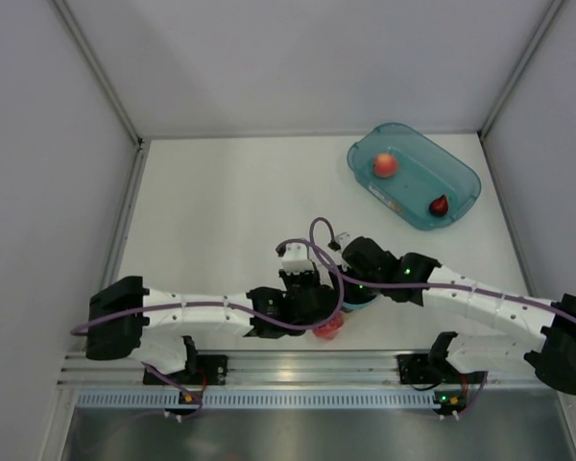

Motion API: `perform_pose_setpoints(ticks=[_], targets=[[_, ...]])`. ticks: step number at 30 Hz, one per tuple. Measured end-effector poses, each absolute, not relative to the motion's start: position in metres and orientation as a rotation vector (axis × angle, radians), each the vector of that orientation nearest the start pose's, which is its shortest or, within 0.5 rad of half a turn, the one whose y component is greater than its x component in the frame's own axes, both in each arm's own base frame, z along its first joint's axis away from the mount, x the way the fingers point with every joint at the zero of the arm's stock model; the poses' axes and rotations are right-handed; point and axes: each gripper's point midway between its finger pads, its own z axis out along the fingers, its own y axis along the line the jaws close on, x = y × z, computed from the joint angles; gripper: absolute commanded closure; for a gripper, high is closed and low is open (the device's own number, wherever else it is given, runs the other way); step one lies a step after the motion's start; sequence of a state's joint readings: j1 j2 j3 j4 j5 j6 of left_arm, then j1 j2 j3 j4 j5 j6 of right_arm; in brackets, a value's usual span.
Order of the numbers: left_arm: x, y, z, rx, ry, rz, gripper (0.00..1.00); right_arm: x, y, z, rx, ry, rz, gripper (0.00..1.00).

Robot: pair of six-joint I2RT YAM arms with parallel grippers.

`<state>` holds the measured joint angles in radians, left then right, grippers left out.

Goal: Open the zip-top bag and remove the fake food

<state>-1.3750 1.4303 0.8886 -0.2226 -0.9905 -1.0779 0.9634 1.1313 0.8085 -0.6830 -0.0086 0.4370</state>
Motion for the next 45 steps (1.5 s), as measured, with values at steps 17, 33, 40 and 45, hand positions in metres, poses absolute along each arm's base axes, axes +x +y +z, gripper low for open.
perform_pose_setpoints(ticks=[17, 33, 40, 45], targets=[[0.188, -0.317, 0.172, -0.069, 1.946, -0.414, 1.00, 0.173, 0.268, 0.142, -0.621, 2.395, 0.561, 0.80], [0.208, -0.281, 0.180, -0.115, 1.942, -0.316, 1.00, 0.186, 0.239, 0.221, -0.502, 2.219, 0.514, 0.80], [0.226, -0.242, 0.187, -0.217, 1.934, -0.297, 1.00, 0.243, 0.179, 0.262, -0.246, 2.153, 0.338, 0.79], [0.239, -0.209, 0.189, -0.296, 1.933, -0.284, 1.00, 0.303, 0.097, 0.265, 0.082, 2.137, 0.081, 0.78]])
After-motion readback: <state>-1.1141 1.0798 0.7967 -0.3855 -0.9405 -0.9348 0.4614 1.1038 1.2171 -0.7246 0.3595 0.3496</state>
